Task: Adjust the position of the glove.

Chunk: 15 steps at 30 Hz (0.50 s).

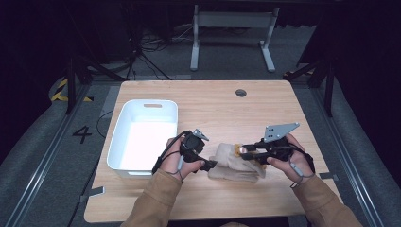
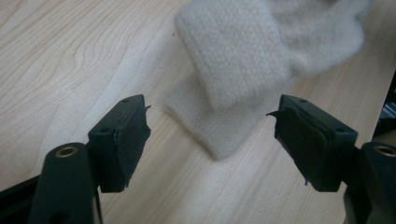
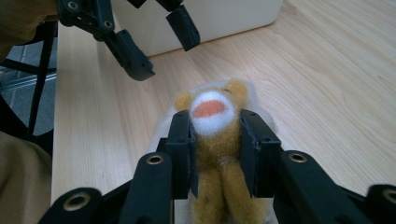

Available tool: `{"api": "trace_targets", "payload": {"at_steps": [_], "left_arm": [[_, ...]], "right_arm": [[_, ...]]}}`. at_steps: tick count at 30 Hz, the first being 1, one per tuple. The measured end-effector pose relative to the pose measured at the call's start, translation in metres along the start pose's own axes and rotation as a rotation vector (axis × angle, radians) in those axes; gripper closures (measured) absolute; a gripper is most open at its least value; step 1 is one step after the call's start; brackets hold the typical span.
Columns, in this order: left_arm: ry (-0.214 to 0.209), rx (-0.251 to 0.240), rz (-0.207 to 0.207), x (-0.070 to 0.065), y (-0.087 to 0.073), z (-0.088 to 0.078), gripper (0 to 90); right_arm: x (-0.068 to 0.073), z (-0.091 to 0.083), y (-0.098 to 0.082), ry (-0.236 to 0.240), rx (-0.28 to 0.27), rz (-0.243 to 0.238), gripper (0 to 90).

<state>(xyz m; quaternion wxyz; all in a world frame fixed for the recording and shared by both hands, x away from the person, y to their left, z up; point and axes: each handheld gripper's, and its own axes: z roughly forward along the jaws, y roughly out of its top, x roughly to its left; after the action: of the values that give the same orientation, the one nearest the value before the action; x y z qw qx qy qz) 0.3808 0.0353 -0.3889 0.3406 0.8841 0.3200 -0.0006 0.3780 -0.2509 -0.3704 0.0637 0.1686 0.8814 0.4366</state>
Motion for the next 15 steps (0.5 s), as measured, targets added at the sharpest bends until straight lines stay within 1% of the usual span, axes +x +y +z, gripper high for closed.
{"api": "trace_targets", "payload": {"at_steps": [2,5,7,9,11,12,13,15], "left_arm": [[0.001,0.001,0.007,0.000,0.000,0.000,27.5],[0.002,0.008,0.006,0.000,0.000,0.000,29.5],[0.000,0.010,0.002,0.000,0.000,-0.001,30.5],[-0.004,0.010,-0.001,0.000,0.000,-0.001,31.9],[-0.007,0.010,-0.002,0.000,-0.001,-0.001,32.8],[-0.007,0.010,-0.002,0.000,-0.001,-0.001,33.3],[-0.005,0.012,-0.001,0.000,-0.001,-0.001,33.3],[-0.004,0.017,0.001,0.000,-0.001,0.000,33.5]], "right_arm": [[0.001,0.003,0.000,0.011,0.002,-0.007,67.6],[0.003,0.009,-0.001,0.038,0.003,-0.013,67.5],[0.005,0.013,-0.001,0.058,0.015,-0.019,67.5],[0.006,0.017,-0.002,0.064,0.026,-0.028,67.5],[0.006,0.020,-0.003,0.073,0.046,-0.032,67.3],[0.006,0.020,-0.003,0.073,0.046,-0.032,67.3],[0.005,0.024,-0.005,0.077,0.067,-0.037,67.2],[0.003,0.026,-0.008,0.083,0.090,-0.038,66.7]]}}
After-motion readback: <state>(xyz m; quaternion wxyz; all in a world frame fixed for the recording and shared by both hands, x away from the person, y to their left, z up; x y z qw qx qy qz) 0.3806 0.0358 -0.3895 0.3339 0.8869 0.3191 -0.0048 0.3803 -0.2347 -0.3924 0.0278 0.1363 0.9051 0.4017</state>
